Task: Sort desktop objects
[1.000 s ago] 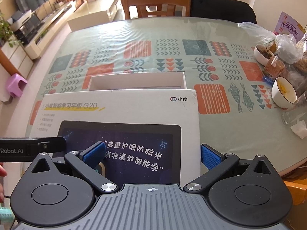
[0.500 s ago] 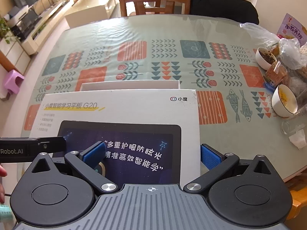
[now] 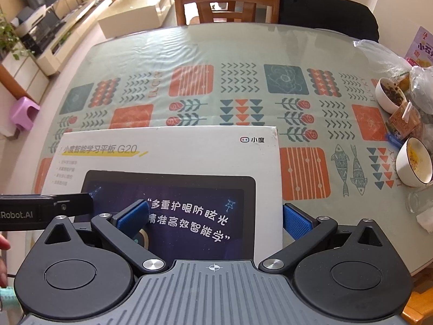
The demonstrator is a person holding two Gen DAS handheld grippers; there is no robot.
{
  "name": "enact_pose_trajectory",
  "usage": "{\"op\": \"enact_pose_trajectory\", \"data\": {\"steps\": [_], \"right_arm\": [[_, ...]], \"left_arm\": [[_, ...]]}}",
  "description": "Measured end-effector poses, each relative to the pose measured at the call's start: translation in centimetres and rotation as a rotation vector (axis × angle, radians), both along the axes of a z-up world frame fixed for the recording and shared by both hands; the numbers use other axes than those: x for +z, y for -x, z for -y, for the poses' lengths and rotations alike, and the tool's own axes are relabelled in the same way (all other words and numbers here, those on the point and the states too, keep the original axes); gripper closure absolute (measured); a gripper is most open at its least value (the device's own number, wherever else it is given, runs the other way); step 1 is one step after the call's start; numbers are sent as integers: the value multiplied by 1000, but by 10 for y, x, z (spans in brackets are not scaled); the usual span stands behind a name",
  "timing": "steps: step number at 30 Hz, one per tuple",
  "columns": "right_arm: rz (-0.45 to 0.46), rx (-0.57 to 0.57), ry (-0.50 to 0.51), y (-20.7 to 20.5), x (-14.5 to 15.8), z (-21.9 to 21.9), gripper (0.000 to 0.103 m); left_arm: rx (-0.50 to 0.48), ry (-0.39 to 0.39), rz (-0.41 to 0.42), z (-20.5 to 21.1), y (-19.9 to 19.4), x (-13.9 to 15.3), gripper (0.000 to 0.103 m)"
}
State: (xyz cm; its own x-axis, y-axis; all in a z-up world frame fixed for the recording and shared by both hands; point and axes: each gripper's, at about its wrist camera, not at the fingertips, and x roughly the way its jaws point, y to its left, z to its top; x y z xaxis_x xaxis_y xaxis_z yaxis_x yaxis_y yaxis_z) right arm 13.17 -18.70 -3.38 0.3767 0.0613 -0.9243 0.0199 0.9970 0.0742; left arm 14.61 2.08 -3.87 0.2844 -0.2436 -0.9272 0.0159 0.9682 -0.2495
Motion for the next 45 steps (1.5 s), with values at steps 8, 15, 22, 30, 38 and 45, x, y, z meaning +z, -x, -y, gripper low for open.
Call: {"op": "enact_pose_trajectory", "data": {"steps": [8, 15, 22, 30, 38, 45], "right_arm": [[-1, 16, -5, -13, -1, 3, 0], [1, 22, -2, -16, 5, 12, 0], [7, 43, -14, -18, 9, 21, 0], [-3, 53, -15, -24, 7, 17, 0], [-12, 14, -17, -38, 5, 14, 0], [-24, 0, -9, -55, 2, 10, 0]], "left_arm": [[17, -7, 1, 3, -10, 1, 0], [23, -6, 10, 11, -11, 5, 0], [37, -16, 27, 21, -6, 12, 0], [50, -17, 14, 17, -10, 10, 0], [11, -17, 2, 15, -32, 9, 0], [-2, -12, -9, 12, -51, 4, 0]]}}
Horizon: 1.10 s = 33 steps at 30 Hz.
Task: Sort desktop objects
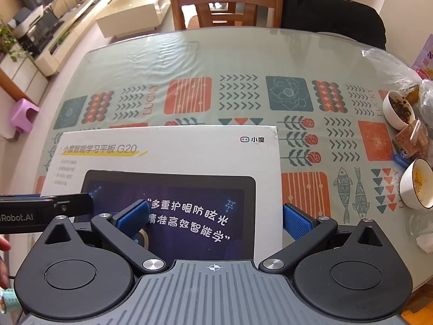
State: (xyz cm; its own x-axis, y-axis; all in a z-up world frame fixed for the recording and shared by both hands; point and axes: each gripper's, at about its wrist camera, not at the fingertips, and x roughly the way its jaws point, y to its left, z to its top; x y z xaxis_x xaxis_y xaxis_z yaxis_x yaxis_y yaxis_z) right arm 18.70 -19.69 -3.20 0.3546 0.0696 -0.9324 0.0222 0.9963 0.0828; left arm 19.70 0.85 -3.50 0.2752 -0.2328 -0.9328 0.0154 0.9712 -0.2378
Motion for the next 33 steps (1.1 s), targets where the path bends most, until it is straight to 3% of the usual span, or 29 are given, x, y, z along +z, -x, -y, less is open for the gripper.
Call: {"op": "enact_pose_trajectory", "data": {"steps": [12, 33], "right_arm": [[-5, 5, 27, -7, -17, -9, 0], [9, -21, -7, -10, -35, 9, 0]], "left_arm": [[20, 6, -43, -7, -11, -20, 0], [-1, -36, -35, 11, -21, -30, 0]]}}
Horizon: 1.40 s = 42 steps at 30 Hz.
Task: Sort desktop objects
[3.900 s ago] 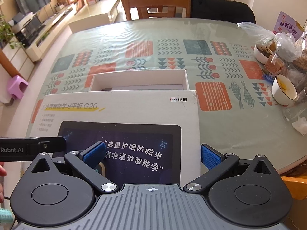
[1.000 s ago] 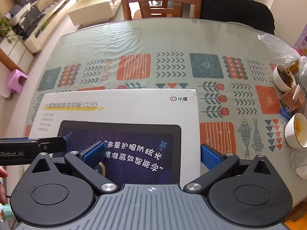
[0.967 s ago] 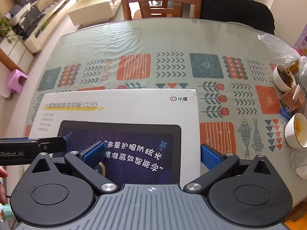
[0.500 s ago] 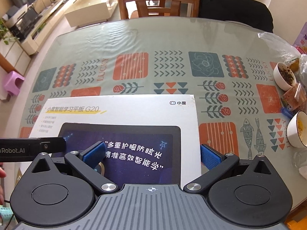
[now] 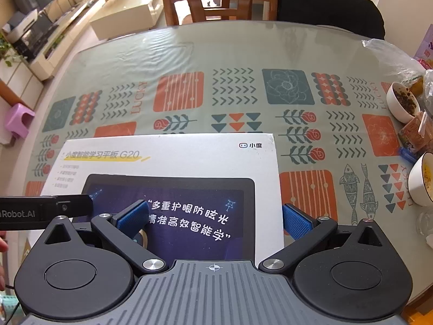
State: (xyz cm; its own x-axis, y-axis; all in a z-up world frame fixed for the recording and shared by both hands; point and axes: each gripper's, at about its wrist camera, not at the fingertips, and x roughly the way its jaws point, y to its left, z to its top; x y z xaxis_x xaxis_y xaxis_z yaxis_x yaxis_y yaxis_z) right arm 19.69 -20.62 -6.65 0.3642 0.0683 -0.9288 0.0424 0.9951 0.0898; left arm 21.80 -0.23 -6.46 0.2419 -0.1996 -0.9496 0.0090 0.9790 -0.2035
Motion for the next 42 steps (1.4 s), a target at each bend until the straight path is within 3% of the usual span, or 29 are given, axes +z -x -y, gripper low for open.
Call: {"op": "enact_pose_trajectory", "data": {"steps": [42], "right_arm": [[-62, 77, 21, -15, -23, -15, 0]], "left_arm": [[26, 3, -49, -15, 1, -25, 0]]}}
